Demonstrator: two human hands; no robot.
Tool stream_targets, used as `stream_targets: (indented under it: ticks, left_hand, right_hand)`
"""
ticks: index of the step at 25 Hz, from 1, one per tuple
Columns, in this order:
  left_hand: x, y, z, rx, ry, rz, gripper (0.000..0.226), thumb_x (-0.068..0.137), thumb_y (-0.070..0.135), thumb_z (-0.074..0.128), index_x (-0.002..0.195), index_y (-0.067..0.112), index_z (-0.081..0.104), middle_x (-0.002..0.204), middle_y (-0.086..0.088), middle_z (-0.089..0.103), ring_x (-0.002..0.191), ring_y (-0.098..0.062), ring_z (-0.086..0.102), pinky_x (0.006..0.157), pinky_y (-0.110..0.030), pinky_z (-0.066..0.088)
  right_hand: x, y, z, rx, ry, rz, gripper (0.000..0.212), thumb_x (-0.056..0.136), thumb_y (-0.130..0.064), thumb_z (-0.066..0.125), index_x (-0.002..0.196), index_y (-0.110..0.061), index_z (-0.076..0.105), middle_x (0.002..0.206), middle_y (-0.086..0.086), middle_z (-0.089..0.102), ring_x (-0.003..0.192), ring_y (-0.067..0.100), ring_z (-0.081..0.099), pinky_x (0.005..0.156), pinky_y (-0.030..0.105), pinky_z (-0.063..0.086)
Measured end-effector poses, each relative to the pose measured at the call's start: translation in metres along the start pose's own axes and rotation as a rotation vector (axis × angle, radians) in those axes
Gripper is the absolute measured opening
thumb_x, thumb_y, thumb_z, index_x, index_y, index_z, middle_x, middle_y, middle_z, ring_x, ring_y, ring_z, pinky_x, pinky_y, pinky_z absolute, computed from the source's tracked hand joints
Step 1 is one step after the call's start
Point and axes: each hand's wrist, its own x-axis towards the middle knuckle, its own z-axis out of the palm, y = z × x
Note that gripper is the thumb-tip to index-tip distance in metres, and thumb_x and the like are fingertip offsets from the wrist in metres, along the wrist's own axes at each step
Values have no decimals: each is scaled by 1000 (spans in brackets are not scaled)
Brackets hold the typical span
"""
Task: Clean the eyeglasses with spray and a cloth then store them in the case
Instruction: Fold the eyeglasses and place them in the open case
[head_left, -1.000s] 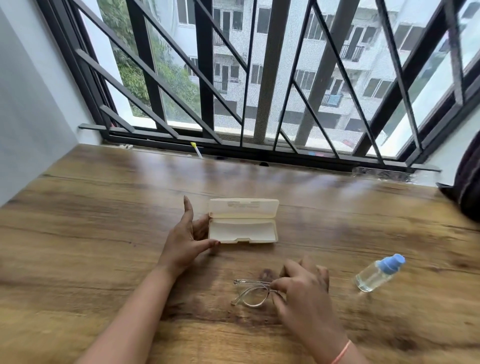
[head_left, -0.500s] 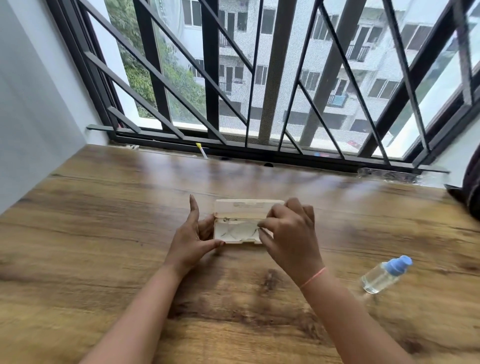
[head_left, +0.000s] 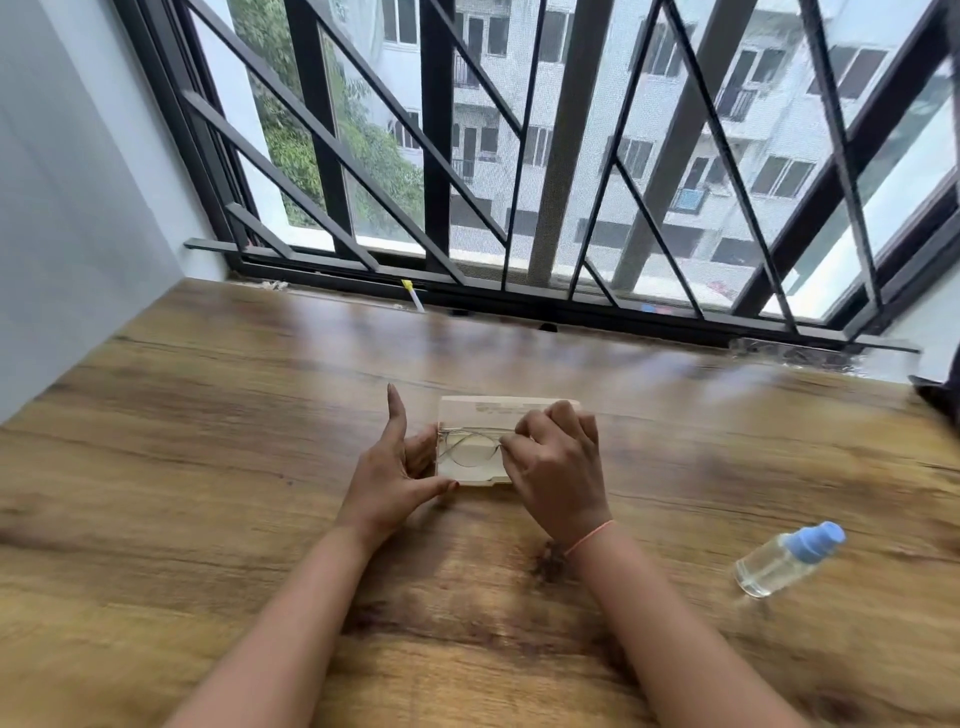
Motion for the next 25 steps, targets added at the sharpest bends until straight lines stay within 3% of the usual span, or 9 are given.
stream_targets:
  ticks: [5,8,13,18,25]
  left_hand:
    - [-1,3,3,-7,15,12,133,53,12,82,135,51,-15,134,-8,49,125,-17,49,109,-52,30]
    - [0,3,3,-14,-2,0,136,51,19,82,139,45,-17,136,-13,48,126,-19,48,109,-53,30]
    - [0,3,1,-22,11,-5,128,48,26,85,128,67,-6,137,-18,46,129,-22,45,109,-54,29]
    - [-1,5,3,-24,3,-29,135,50,17,82,140,45,-16,138,-18,45,125,-18,49,108,-53,32]
    - [-1,5,3,-8,10,-27,134,52,14,81,142,40,-14,135,-13,48,124,-17,50,109,-50,32]
  right_hand:
    - [0,1,0,-8,109,12,15,77,-20,68,64,-18,63,71,-6,61,80,18,42,73,32,30]
    - [-4,0,6,-20,115,-16,16,78,-20,68,63,-17,63,70,-5,60,80,18,43,73,33,33]
    - [-3,3,3,-39,118,-31,15,78,-19,67,64,-17,64,70,-5,61,80,18,44,71,33,33]
    - [-2,2,3,-46,36,-96,16,73,-16,67,59,-16,59,69,-3,58,80,19,42,71,33,32]
    - [12,1,-4,-71,-140,-57,12,67,-14,69,57,-17,63,64,-4,55,78,20,44,71,32,30]
